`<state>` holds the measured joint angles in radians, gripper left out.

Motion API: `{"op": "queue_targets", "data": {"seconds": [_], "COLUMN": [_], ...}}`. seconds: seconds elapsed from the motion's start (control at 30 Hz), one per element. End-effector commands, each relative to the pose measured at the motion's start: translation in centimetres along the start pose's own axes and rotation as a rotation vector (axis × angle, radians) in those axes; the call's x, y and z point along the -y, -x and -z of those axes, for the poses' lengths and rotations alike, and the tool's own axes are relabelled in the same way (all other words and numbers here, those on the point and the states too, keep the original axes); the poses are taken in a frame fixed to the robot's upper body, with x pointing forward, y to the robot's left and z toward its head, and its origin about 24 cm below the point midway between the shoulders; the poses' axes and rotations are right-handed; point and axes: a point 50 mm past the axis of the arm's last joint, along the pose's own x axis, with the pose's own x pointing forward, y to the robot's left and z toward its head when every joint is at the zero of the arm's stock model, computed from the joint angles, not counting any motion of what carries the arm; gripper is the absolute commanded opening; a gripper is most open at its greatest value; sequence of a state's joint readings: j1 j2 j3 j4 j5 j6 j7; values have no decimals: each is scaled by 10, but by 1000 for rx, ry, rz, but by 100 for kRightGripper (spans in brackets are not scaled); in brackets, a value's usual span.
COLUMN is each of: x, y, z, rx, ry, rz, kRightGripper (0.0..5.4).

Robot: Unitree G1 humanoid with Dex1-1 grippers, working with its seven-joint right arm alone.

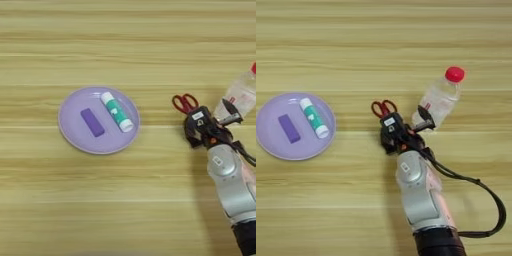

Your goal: Move the objects on the table

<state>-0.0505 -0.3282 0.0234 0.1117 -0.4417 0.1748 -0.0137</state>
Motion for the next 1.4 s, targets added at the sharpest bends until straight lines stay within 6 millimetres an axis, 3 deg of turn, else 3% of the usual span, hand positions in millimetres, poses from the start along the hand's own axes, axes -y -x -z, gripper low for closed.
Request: {"op": "queue_targets", "data": {"seconds": [0.03, 0.97, 1.4], "x": [2, 14, 15], "y": [-4, -24, -26], "z": [-26, 8, 8], "rx": [120, -45, -34], "ry": [-30, 84, 61], "rz": [-19, 78, 85], "kRightGripper": [537, 537, 537]}}
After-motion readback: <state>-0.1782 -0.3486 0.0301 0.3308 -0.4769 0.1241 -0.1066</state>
